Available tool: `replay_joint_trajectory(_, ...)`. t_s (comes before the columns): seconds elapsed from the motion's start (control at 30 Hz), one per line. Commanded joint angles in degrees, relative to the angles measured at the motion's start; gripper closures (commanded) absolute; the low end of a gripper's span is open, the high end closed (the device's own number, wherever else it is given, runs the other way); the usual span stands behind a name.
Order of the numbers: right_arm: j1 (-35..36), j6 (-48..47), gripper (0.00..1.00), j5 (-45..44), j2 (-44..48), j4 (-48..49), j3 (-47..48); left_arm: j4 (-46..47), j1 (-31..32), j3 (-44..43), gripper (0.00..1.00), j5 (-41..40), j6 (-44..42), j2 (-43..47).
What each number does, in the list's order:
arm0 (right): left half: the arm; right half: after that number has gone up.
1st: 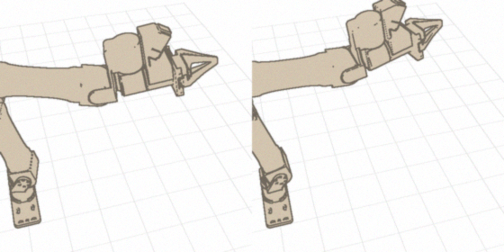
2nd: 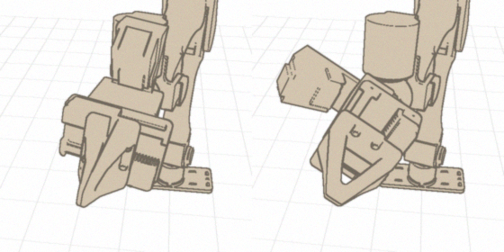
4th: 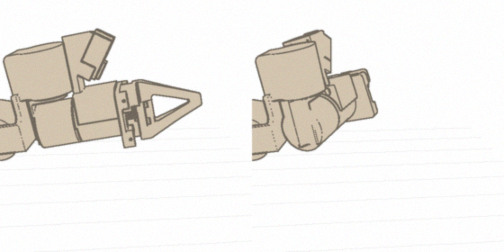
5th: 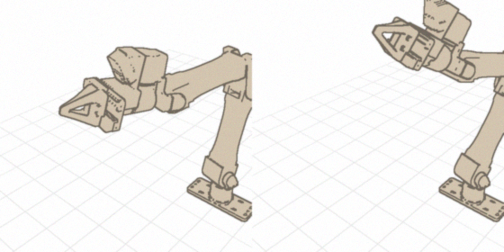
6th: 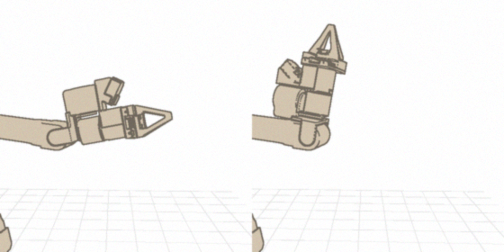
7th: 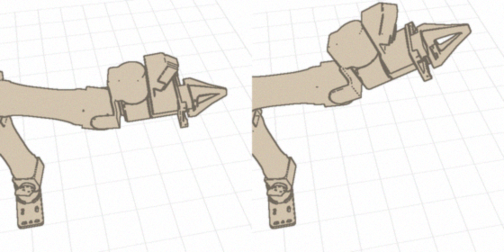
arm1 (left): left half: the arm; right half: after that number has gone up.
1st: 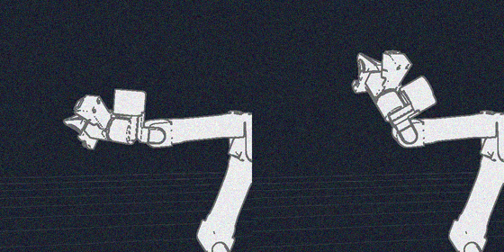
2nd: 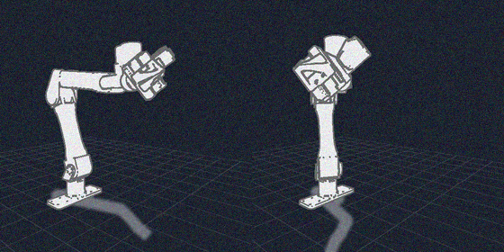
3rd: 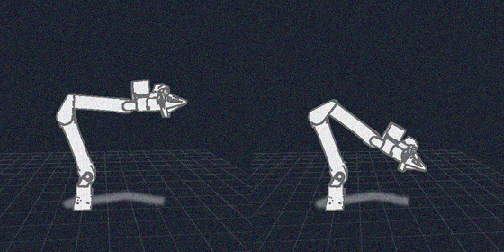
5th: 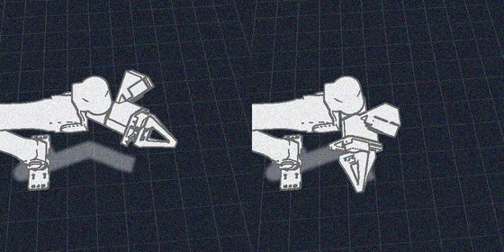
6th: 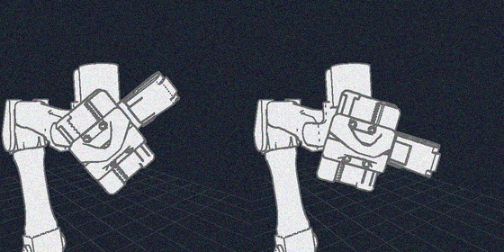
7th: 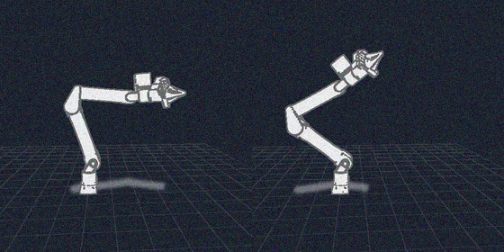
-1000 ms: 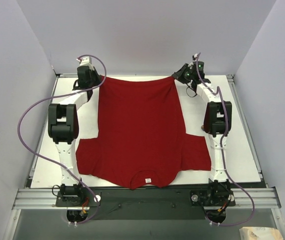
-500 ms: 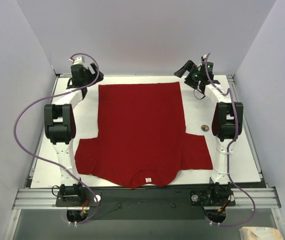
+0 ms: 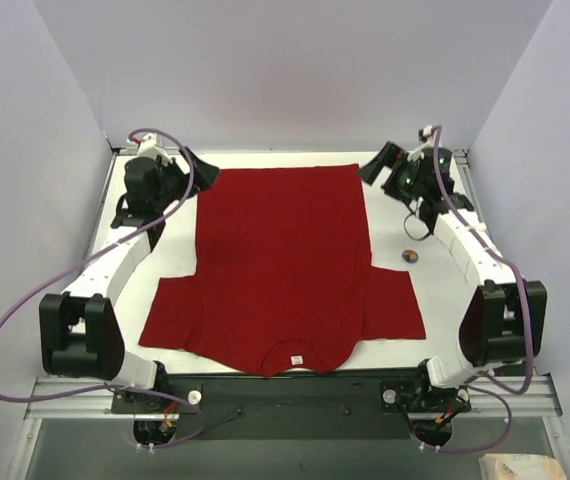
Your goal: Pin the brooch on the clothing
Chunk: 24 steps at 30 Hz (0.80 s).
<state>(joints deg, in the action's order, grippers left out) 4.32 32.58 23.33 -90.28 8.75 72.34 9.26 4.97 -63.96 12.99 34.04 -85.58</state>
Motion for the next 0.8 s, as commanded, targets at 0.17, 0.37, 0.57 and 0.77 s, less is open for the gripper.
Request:
replay_joint_trajectory(0.17, 1.0, -3.0, 0.00, -11.7, 22.9, -10.1, -23.4, -2.5, 2.4, 19.7, 0.03, 7.7, 0.7, 15.2)
replay_joint_trajectory(0.37, 0.5, -4.0, 0.00, -16.4, 29.1, -13.7, -25.8, -3.5, 4.5, 24.7, 0.03, 6.7, 0.8, 19.9)
replay_joint_trajectory(0.57, -0.2, -4.1, 0.00, -15.2, 25.2, -16.3, -22.4, -4.9, 5.4, 23.2, 0.03, 7.1, 0.3, 19.3)
replay_joint_trajectory(0.77, -0.6, -2.8, 0.00, -15.4, 21.7, -16.6, -21.5, -8.4, 9.9, 17.0, 0.03, 5.3, -2.4, 15.8)
